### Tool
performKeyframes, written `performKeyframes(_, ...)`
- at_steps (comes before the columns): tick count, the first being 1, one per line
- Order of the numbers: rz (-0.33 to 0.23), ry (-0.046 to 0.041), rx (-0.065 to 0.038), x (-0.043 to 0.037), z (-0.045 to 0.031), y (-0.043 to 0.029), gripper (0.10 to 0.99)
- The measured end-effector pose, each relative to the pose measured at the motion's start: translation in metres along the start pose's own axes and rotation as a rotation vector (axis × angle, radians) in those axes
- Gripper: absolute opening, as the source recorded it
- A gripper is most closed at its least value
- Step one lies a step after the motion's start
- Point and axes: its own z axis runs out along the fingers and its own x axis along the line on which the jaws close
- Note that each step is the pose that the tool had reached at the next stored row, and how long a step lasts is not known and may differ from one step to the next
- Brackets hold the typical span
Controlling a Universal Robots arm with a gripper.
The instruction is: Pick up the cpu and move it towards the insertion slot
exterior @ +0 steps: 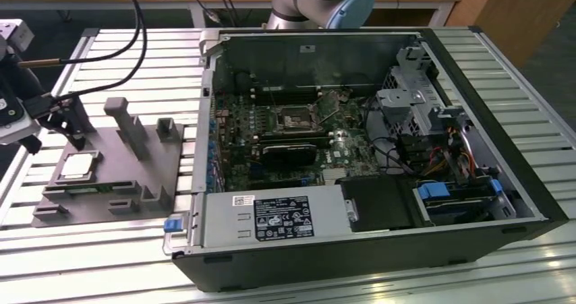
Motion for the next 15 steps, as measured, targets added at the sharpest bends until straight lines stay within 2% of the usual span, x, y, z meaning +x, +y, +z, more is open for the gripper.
performKeyframes(15, 0.000, 0.0000, 0.000, 0.0054, 0.0269, -0.0009, 0.706)
